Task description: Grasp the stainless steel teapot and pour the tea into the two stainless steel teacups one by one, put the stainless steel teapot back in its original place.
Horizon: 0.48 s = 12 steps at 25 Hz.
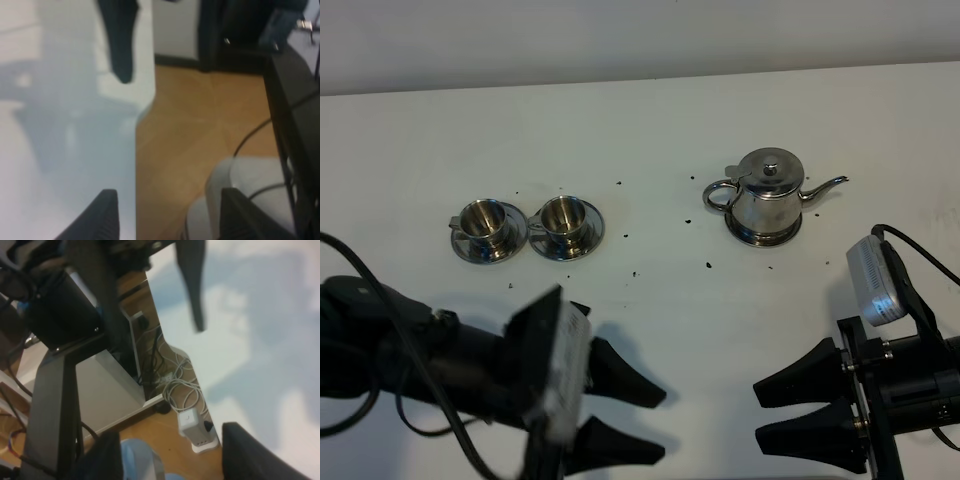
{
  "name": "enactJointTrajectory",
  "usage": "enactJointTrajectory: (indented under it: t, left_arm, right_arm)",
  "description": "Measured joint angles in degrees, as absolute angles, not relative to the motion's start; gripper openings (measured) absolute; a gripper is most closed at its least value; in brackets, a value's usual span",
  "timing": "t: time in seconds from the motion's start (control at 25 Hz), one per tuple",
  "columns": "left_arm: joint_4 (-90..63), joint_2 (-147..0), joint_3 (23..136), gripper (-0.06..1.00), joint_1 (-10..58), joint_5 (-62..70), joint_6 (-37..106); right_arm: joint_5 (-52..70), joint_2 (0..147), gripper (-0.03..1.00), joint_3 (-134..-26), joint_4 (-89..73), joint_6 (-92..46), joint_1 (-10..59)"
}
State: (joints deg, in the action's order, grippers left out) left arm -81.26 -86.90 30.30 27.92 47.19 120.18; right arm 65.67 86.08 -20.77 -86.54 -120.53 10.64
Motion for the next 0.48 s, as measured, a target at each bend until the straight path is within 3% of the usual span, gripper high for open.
enactJointTrajectory:
  t: [0.16, 0.48]
  left_arm:
    - [-79.83, -86.67, 30.30, 0.47, 31.16, 41.81, 120.18]
    - [-79.95, -86.67, 30.37, 0.47, 31.27, 40.43, 120.18]
  right_arm:
    - [65.62, 86.08, 0.44, -20.77, -86.57, -120.53, 10.64]
    - [65.62, 86.08, 0.44, -20.77, -86.57, -120.53, 10.64]
